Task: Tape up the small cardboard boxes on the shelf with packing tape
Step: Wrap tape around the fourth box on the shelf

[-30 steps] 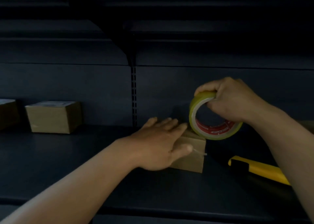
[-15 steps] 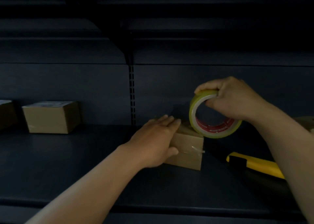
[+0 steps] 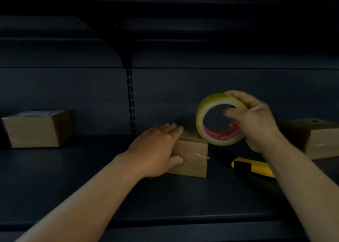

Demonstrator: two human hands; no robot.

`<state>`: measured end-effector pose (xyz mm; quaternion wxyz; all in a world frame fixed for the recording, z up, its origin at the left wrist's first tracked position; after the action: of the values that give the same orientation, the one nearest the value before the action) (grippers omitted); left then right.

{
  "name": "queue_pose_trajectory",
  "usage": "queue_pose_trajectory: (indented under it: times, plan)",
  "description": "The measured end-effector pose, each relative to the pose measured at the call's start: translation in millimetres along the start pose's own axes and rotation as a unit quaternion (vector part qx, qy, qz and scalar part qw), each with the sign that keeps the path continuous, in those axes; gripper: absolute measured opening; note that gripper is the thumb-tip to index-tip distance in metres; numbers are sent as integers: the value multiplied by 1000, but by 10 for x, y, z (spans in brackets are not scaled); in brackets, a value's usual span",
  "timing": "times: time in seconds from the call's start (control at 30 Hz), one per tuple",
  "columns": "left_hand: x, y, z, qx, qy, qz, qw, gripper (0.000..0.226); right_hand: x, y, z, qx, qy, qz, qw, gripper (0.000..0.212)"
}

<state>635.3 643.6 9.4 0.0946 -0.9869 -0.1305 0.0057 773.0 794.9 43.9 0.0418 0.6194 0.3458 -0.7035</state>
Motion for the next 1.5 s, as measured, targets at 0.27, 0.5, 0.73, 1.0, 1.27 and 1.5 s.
queue_pose_trajectory:
  times: [0.27,0.5,0.73,1.0,1.27,1.5]
  plan:
    - [-6,0,-7,-6,-5,1,1000,78,26,14,-149,-28,110,5,993,45]
    - [90,17,3,27,-32,-13,999,76,41,-3,-127,-53,133,1,990,47]
    - [426,-43,32,41,4,43,998,71,80,-8,-101,-34,131,5,991,46]
    - [-44,213,-83,10,-43,-86,995,83,109,12,-104,-21,133,26,991,43]
    - [207,73,-46,13,-47,-51,998,88,69,24,-57,-30,156,16,987,47]
    - [280,27,-2,23,0,1,1000,79,63,-16,-44,-30,158,24,987,42]
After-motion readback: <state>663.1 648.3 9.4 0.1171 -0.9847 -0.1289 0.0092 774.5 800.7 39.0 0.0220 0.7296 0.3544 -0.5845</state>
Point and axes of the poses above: each hand's wrist, its own y-axis away from the middle knuckle, its own z-axis out of the palm, x = y × z, the point moved 3 cm from there along -y, towards the middle knuckle, and after that the axes turned 1 degree about -x, right-handed, at the moved point
